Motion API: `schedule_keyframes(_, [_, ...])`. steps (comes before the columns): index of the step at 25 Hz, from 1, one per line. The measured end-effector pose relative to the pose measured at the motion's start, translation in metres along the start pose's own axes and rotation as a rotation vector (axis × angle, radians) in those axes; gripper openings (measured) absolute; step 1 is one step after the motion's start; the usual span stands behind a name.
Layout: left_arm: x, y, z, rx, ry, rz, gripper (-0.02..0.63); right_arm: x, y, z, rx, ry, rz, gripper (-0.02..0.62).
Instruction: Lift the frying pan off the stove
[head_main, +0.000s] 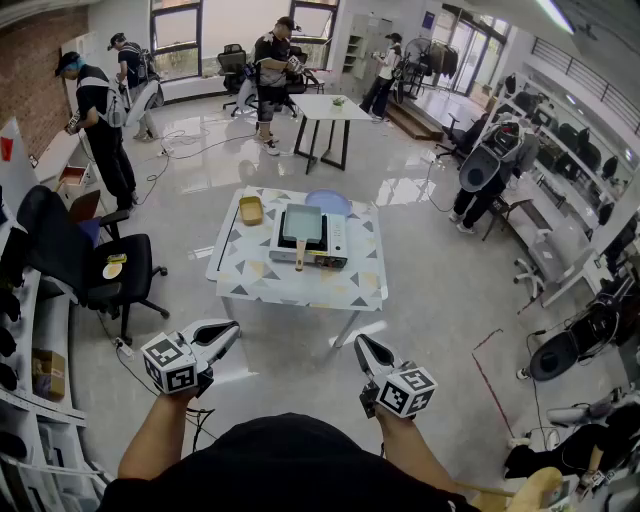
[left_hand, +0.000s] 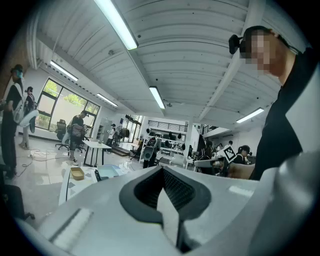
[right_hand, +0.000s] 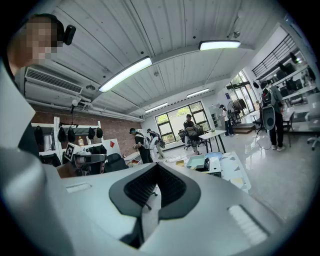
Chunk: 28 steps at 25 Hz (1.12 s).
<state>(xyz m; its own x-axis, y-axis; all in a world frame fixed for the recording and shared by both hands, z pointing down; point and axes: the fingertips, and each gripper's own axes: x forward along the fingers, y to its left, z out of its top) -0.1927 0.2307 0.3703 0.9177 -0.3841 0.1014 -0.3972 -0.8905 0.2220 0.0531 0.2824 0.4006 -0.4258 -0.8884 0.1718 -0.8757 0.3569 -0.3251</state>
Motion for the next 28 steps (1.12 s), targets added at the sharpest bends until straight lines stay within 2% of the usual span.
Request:
schedule_keyframes(7, [-0.004,0.012,0.002,-0.006,0.008,-0.004,0.001,0.012,0.007,0.004,-0.019,-0.001,0.007,0.028])
schedule_keyframes(14, [-0.009,0.033,-0.001,-0.012,0.018,-0.026,0.002,0.031,0.032,0.003,-0.106,0.001,0.048,0.028])
schedule_keyframes(21, [-0.011,0.049,0.004,-0.001,0.004,-0.086,0.010,0.051,0.050,0.007,-0.179,0.007,0.053,0.035])
schedule_keyframes(24, [-0.012,0.058,0.002,0.002,0.015,-0.104,0.034,0.060,0.059,0.005,-0.210,0.013,0.062,0.066])
schedule_keyframes(28, [-0.014,0.071,0.000,-0.002,0.039,-0.102,0.111,0.067,0.069,0.004,-0.240,0.027,0.049,0.103])
